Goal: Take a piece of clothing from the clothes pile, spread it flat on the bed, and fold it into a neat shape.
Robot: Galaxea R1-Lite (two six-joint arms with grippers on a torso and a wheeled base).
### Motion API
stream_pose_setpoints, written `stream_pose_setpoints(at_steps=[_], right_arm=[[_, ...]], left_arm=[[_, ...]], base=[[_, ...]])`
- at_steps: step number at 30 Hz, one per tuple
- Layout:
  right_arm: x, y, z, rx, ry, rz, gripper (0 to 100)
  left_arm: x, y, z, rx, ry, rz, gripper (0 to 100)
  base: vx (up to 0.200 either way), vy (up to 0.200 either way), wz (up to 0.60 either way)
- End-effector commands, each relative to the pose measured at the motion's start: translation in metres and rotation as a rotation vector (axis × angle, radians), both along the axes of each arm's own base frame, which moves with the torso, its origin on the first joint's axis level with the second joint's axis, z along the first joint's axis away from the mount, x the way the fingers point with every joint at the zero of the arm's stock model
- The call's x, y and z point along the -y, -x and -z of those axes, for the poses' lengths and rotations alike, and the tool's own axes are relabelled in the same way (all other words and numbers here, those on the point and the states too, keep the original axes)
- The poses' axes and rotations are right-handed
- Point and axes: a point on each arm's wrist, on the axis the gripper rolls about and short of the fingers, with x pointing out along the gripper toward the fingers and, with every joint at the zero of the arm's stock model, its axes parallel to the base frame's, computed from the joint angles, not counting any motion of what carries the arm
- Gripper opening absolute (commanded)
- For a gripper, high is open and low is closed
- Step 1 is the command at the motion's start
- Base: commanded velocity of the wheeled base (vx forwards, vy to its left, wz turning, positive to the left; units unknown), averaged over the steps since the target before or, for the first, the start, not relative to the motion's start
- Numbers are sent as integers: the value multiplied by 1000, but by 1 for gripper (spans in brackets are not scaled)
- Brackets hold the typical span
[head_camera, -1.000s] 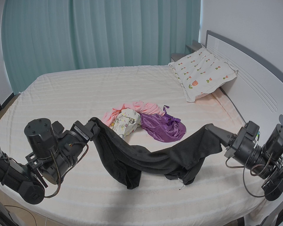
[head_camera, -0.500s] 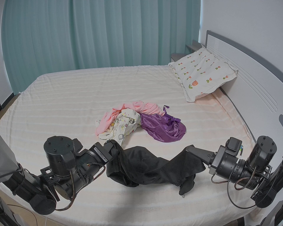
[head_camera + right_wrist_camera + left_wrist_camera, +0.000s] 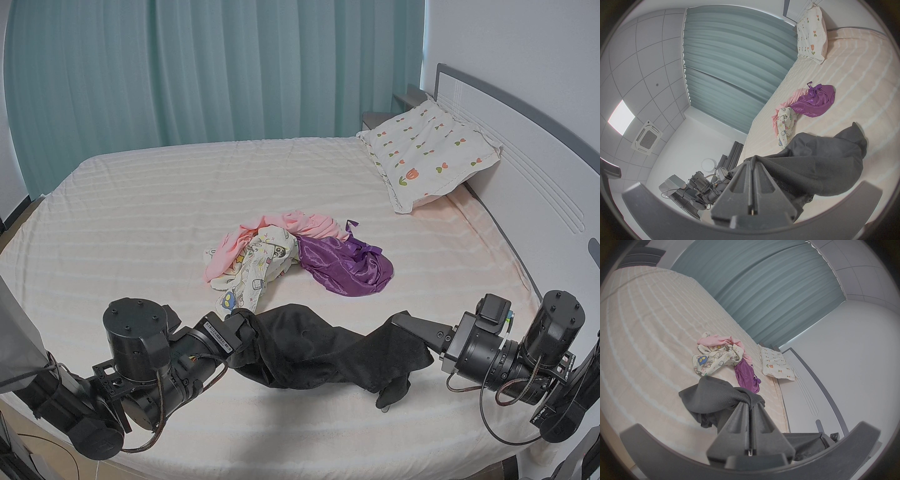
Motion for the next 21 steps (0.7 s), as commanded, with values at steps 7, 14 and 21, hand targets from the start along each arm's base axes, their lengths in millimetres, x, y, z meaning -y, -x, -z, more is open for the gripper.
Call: stream_pose_setpoints(at_steps=[7, 14, 21], right_arm=[[0, 0, -1, 10, -5, -1, 0], [0, 0, 0, 6, -4, -1, 0], [-1, -1, -1, 11, -6, 2, 0]], left_arm=[[0, 1, 3, -12, -3, 14, 0], [1, 1, 4, -14, -8, 15, 0], [0, 2, 3, -12, -3, 14, 0]], base=[[0, 0, 0], [0, 0, 0], [0, 114, 0]])
